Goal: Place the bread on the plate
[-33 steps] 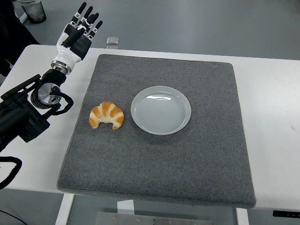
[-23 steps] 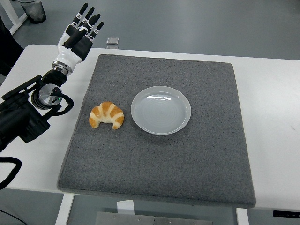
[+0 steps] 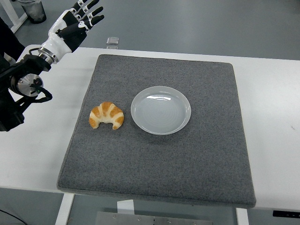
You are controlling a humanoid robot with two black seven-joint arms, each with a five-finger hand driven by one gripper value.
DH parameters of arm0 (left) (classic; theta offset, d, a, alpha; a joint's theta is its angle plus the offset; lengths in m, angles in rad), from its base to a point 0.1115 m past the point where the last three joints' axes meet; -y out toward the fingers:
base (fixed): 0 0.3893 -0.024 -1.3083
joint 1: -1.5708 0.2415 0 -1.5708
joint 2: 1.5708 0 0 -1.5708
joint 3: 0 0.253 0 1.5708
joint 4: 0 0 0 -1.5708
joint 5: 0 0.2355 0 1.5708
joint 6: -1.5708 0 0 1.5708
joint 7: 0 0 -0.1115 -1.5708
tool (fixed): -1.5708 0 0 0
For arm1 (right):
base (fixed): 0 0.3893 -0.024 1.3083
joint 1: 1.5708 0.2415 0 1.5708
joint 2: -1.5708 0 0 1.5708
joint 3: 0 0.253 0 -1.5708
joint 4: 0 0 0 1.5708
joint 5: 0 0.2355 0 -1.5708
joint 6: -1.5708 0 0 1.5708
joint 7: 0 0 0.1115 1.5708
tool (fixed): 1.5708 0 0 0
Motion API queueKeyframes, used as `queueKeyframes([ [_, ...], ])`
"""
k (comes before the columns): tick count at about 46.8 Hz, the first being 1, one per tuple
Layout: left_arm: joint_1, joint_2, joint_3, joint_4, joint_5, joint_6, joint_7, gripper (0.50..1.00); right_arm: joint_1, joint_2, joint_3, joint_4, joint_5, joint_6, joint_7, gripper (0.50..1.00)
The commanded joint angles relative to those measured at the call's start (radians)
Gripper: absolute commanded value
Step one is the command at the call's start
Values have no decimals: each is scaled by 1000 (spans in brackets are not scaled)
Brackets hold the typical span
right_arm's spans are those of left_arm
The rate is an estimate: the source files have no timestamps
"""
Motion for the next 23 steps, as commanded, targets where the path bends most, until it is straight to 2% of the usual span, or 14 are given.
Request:
queueKeyframes([
  [1, -13, 50, 48, -52, 106, -1, -2, 1000, 0, 0, 0, 0, 0, 0, 0, 952],
  [7, -33, 116, 102, -116, 307, -32, -2, 1000, 0, 0, 0, 0, 0, 0, 0, 952],
  [12, -38, 156, 128, -162, 437, -128, 0, 1000, 0, 0, 0, 0, 0, 0, 0, 954],
  [15, -42, 197, 140, -191, 496, -165, 1, 1000, 0, 0, 0, 0, 0, 0, 0, 952],
  [23, -107, 299, 242, -272, 660, -172, 0, 1000, 0, 0, 0, 0, 0, 0, 0, 952],
])
